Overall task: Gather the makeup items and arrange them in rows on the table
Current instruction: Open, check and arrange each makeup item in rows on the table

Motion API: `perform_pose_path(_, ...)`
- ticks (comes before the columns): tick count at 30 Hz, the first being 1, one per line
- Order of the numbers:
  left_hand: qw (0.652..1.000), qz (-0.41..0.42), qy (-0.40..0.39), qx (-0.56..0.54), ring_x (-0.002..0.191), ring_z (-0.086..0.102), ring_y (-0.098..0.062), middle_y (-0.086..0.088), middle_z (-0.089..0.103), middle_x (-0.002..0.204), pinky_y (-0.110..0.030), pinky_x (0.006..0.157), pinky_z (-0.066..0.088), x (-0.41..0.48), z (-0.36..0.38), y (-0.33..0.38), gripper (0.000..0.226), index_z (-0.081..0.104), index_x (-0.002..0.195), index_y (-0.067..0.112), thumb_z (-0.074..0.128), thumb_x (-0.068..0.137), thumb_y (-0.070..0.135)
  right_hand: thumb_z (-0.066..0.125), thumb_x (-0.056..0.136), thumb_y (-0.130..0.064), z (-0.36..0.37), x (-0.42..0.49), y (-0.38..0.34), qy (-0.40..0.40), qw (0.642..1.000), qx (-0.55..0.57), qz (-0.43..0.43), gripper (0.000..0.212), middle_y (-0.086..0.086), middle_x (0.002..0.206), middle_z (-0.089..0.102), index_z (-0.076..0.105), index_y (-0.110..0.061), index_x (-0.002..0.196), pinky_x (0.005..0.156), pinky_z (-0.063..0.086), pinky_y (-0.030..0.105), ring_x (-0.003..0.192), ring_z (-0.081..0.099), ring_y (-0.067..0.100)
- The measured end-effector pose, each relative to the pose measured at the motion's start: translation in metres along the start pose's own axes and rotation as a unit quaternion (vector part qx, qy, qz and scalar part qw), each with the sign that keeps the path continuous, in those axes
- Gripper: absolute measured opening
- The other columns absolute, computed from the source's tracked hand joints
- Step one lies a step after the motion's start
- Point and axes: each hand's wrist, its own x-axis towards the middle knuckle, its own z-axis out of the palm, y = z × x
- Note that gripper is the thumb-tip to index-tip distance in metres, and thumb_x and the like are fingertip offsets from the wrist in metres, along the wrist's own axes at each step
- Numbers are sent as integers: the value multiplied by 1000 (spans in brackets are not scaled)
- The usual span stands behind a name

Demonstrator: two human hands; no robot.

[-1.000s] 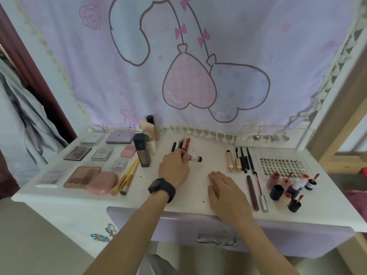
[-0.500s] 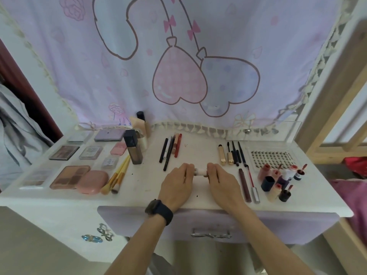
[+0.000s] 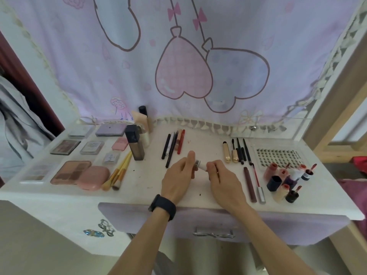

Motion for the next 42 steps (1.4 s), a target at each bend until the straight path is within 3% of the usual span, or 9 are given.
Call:
perform_pose_path(4,998,18,-62,-17,87,64,-7,21,70,92,-36,87,51,-1,-5,0,40,71,88,44,55,74,78,18,93,-76,-4,1,-4,-8,998,42,37,45,-25,83,66,54,-50,81,60,40,28,71,59,-2)
perform_pose_path(7,995,45,-55,-73,91,65,-2,20,72,98,-23,83,46,-1,-8,1,18,72,100,41,64,90,54,16,92,-77,-2,-1,-6,-36,998,9,41,54,-29,85,69,61,-49,83,63,41,26,78,60,-8)
perform_pose_path(11,988,38,-54,-137,92,70,-4,10,75,96,-24,86,51,-4,-13,1,17,68,111,25,57,100,31,24,92,-76,-2,-4,-5,-9,998,37,44,50,-28,80,69,63,-45,93,61,40,20,71,62,-7)
perform_pose_path(15,991,72,-57,-92,88,61,0,22,69,94,-19,83,48,-7,-16,-2,20,70,115,34,58,99,33,25,90,-79,-4,-3,-4,18,994,91,54,55,-21,78,70,65,-41,89,63,41,23,75,63,-3)
perform_pose_path(21,991,84,-94,-46,95,60,-5,10,70,108,-19,84,47,-9,-17,-2,24,70,119,35,61,97,32,14,87,-89,-4,0,-8,-3,996,53,65,66,-16,68,68,62,-45,79,61,40,28,64,61,0)
perform_pose_path(27,992,66,-69,-77,81,65,-8,8,70,87,-20,73,49,-9,-16,-1,8,66,96,25,65,95,33,30,90,-76,-6,2,-6,-23,996,52,67,53,-11,64,62,61,-37,74,60,42,33,54,51,5)
perform_pose_path(32,994,67,-53,-61,62,53,-5,9,61,64,-23,66,44,-8,-14,-3,24,64,81,24,57,99,38,44,84,-60,-13,-2,-4,-65,989,118,52,28,-11,73,67,62,-38,84,61,38,30,56,48,2)
perform_pose_path(38,994,68,-41,-76,62,56,-1,12,63,65,-15,64,43,-7,-14,-5,21,67,88,19,59,98,34,34,96,-71,-13,-3,-8,-46,993,89,55,50,-13,72,70,63,-32,81,60,38,26,55,52,-1)
perform_pose_path(42,995,67,-34,-67,61,55,0,11,61,64,-15,64,42,-8,-13,-5,21,66,86,19,59,98,35,52,100,-47,-11,-4,-4,-42,994,91,39,16,-17,82,71,61,-37,91,58,44,30,56,53,4)
